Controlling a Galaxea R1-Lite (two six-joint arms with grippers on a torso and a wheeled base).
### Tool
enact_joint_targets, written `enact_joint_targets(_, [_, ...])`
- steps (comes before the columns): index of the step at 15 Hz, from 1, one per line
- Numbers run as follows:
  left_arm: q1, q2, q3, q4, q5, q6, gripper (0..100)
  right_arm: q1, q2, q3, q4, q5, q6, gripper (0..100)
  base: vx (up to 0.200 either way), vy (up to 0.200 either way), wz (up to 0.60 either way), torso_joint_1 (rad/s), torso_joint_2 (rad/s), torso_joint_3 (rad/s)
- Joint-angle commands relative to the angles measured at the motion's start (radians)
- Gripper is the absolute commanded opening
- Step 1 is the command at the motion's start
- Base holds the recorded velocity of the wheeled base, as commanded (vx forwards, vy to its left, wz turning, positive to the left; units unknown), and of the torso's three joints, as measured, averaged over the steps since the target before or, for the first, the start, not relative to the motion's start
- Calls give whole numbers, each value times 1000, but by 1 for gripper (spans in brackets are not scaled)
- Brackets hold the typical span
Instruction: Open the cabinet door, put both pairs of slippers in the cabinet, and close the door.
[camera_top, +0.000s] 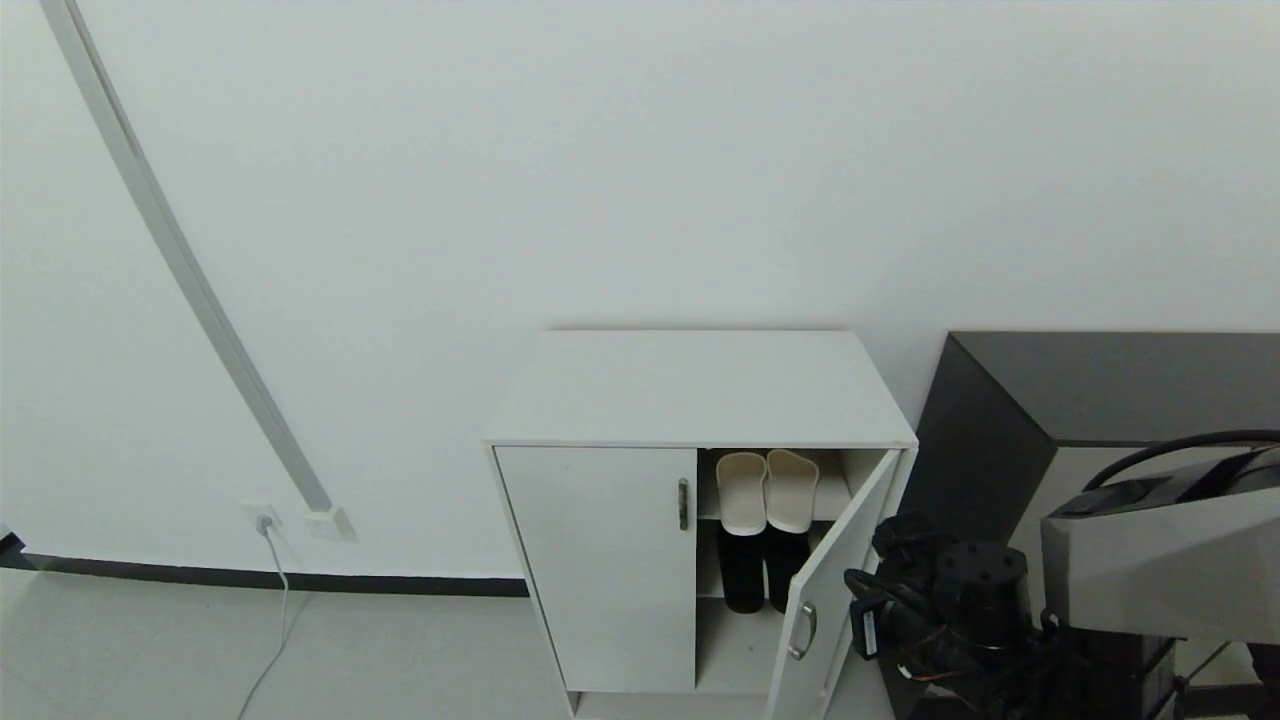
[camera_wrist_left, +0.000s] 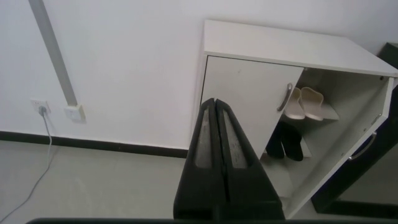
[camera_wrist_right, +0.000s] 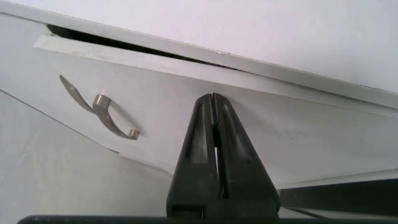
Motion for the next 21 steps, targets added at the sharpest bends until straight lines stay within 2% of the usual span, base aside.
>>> enact_joint_targets(1, [0, 0, 0, 0, 0, 0, 0, -17, 19, -66, 33, 9, 1, 0, 0, 0, 0, 0, 0, 0])
enact_joint_targets(11, [0, 0, 0, 0, 0, 0, 0, -22, 18, -329, 297, 9, 1, 0, 0, 0, 0, 0, 0, 0])
enact_joint_targets(21, [0, 0, 0, 0, -1, 1, 0, -22, 19, -522, 452, 7, 1, 0, 0, 0, 0, 0, 0, 0])
